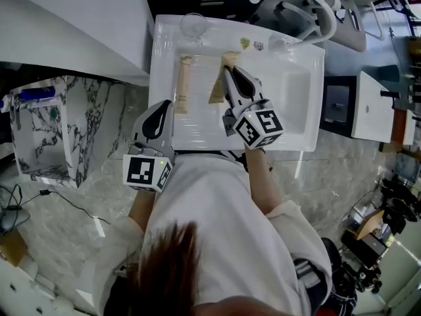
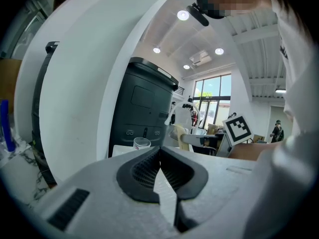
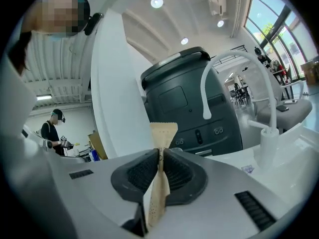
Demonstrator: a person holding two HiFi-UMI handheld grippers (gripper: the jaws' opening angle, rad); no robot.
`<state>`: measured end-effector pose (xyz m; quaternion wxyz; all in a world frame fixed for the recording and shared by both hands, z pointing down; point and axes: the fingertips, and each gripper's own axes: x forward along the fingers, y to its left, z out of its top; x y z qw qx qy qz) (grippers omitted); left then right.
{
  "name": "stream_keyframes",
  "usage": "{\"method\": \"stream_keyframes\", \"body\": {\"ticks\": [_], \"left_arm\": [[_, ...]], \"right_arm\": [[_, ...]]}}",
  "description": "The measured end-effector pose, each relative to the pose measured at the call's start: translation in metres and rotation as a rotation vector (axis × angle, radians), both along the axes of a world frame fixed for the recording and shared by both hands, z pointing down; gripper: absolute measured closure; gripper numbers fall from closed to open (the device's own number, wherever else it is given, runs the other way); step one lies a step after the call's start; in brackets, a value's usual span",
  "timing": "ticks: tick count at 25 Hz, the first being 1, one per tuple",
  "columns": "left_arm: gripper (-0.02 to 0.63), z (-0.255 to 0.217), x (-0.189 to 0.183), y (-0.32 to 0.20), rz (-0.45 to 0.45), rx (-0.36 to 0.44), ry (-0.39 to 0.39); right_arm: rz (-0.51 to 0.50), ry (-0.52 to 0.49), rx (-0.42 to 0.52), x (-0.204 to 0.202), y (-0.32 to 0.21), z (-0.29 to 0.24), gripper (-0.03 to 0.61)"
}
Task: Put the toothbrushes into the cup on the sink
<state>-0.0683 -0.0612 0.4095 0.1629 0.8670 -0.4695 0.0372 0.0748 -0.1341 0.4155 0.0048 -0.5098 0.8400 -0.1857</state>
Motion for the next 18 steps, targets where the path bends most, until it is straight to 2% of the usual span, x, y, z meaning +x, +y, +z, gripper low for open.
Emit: {"method": "stream_keyframes", "body": {"ticks": [10,18], "left_arm": [[0.598,-0.024,0.004,0.001,0.003,0.062,-0.005],[0.598,-0.035,0.004,0.003,-0.001,0.082,-0.004]], "right_arm": [[0.077,-0.059,0.184,0.029,0.028,-0.050,0.540],[0.154,-0.091,0.252,0.052,0.054,-0.077,0.540]]}}
